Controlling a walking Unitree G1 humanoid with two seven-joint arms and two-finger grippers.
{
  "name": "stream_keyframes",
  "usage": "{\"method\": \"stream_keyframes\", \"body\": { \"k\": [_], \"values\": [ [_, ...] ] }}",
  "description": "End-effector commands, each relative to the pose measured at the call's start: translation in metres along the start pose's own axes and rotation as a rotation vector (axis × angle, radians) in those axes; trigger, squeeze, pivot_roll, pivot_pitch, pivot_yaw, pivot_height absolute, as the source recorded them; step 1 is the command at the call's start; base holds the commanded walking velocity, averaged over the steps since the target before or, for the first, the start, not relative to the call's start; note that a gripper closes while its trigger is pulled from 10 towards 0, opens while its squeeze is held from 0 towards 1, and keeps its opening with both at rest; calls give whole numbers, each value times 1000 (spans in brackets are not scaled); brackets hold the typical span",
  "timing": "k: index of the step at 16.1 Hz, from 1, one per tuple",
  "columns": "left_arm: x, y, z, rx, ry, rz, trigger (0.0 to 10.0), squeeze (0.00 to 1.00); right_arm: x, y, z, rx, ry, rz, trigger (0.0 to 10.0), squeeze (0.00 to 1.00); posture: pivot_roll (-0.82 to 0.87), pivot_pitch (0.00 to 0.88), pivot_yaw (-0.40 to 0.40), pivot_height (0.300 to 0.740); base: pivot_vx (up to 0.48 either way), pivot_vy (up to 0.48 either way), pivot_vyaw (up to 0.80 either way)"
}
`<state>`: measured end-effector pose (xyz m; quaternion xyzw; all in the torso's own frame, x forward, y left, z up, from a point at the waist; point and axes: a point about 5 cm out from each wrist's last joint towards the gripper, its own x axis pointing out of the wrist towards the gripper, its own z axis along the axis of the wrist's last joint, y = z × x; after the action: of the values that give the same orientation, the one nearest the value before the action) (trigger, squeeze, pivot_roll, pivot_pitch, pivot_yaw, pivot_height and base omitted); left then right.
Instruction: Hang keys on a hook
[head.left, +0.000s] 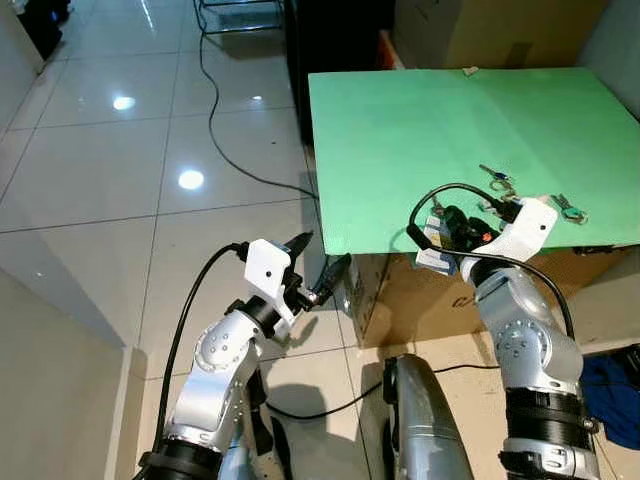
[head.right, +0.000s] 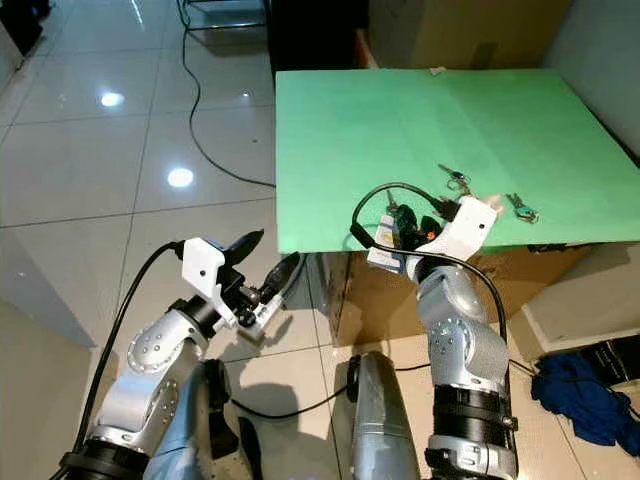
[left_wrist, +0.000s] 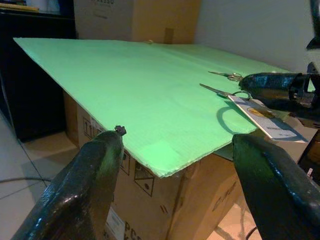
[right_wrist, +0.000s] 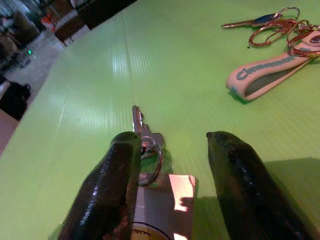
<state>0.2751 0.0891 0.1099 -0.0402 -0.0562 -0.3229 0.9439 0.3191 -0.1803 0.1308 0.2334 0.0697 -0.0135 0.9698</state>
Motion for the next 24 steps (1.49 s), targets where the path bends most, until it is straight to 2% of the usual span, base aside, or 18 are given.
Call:
{"method": "stream_keyframes", "body": {
  "k": [1,5,9,13,19,24],
  "values": [
    [-1,0,-2,-13,11,3,10000,0,-1,-8,-17,-14,96,-42,0,0,-222,152,39,588,0,0,0],
    [0,0,-2,-21,12,8,10000,0,-1,-13,-24,-36,165,-62,0,0,-224,152,39,588,0,0,0],
    [0,1,-2,-27,15,14,10000,0,0,-13,-27,-53,184,-56,0,0,-223,148,41,588,0,0,0],
    [1,-1,-3,-34,18,10,10000,0,-1,-8,-12,-311,79,-11,0,0,-230,138,41,588,0,0,0],
    [4,-3,-3,-37,14,-1,10000,0,-6,-6,-2,-419,-5,9,0,0,-237,127,41,588,0,0,0],
    [5,-2,-3,-39,12,0,10000,0,-6,18,31,-580,-215,89,0,0,-238,132,42,588,0,0,0]
  ]
}}
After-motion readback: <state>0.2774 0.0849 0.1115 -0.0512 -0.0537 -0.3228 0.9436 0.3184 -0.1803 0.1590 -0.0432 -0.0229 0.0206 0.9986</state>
